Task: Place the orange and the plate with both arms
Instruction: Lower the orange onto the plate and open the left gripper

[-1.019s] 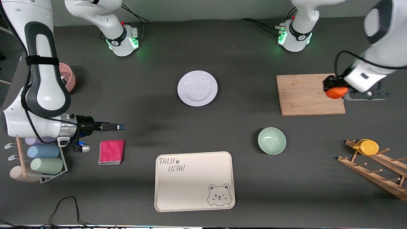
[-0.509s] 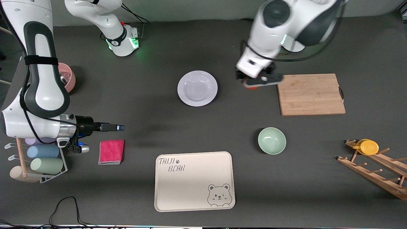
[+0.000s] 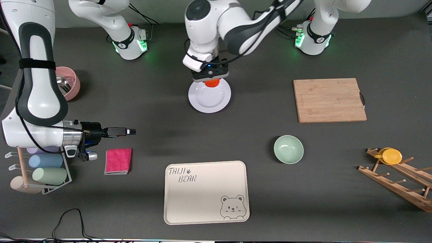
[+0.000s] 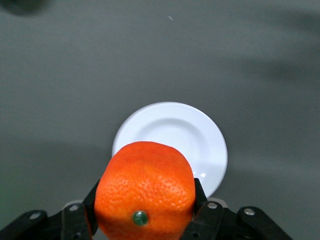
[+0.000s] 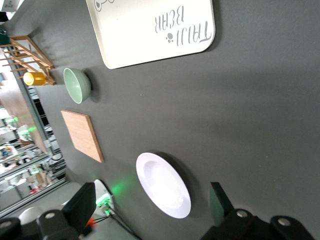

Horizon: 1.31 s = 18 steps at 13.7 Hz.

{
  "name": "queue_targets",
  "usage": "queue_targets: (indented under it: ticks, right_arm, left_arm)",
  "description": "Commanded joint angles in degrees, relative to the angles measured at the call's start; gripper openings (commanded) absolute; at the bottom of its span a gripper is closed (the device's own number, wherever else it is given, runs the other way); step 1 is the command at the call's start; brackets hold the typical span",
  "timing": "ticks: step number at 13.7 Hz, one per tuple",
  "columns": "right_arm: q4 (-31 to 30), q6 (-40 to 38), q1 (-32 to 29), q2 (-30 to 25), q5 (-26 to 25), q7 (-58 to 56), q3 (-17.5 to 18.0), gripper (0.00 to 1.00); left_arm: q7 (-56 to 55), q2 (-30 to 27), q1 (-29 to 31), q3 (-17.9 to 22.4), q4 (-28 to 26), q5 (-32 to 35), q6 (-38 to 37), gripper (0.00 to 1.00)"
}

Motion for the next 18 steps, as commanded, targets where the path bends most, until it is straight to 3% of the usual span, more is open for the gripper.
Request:
queue_targets:
  ticks: [1, 4, 9, 12, 15, 18]
  right_arm:
    - [0.7, -4.1, -2.2, 1.9, 5.0, -1.7, -0.3, 1.0]
    - [1.0, -9.8, -4.4, 4.5, 11.7, -2.6, -0.3, 1.0]
    - [0.9, -10.4, -5.8, 7.0, 11.8, -11.3, -0.2, 1.0]
    - [-0.4, -12.9, -7.1, 10.4, 13.6, -16.7, -0.3, 1.0]
    - [-5.5, -12.8, -8.1, 11.8, 16.5, -25.8, -0.2, 1.0]
    - [-11.0, -12.0, -7.5, 13.4, 21.5, -34.9, -0.2, 1.0]
  left_arm:
    - [-3.0, 5.4, -2.4, 0.8, 2.6, 1.4, 2.5, 0.59]
    - [-4.6, 11.0, -2.9, 1.2, 0.7, 2.2, 8.9, 0.59]
    - [-4.9, 12.5, -2.9, 2.3, -9.0, 4.8, 18.6, 0.59]
    - [-5.4, 14.2, -3.7, 2.9, -9.2, 5.2, 20.4, 0.59]
    - [-5.6, 15.0, -4.3, 3.1, -9.1, 5.2, 21.2, 0.59]
    - [-5.5, 15.3, -4.5, 3.7, -9.1, 5.9, 22.4, 0.68]
